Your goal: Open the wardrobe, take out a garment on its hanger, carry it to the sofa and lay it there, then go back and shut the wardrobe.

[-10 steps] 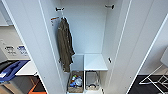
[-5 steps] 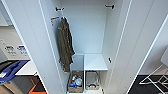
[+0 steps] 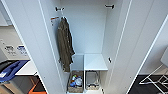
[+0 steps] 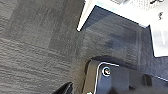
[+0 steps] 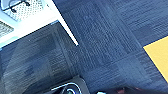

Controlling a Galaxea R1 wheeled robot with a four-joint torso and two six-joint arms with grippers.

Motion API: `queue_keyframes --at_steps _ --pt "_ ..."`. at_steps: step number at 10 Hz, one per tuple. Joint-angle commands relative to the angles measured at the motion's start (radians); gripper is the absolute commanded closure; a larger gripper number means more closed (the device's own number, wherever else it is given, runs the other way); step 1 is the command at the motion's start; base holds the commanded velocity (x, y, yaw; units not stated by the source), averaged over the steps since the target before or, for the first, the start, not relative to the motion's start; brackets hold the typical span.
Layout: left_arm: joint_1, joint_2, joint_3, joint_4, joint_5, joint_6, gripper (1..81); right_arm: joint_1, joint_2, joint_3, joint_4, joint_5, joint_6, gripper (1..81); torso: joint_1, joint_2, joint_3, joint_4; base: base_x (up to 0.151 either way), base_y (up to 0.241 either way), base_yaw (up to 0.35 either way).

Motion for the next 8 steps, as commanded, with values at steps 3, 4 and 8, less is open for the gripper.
queue_keyframes --at_steps 3,4,8 --pt "-0.218 -0.137 -0.117 -0.132 0.063 -0.009 1.0 0.294 -0.13 -0.153 0.111 -0.034 0.011 1.0 0.0 0.0 0.0 0.0 0.0 0.0 0.0" --pt "-0.256 -0.151 -0.117 -0.16 0.122 -0.009 1.0 0.328 -0.144 -0.182 0.129 -0.036 0.02 1.0 0.0 0.0 0.0 0.0 0.0 0.0 0.0" --pt "-0.397 -0.227 -0.117 -0.244 0.186 -0.011 1.0 0.432 -0.221 -0.196 0.169 -0.066 0.111 1.0 0.002 0.001 -0.002 0.0 0.0 0.0 0.0"
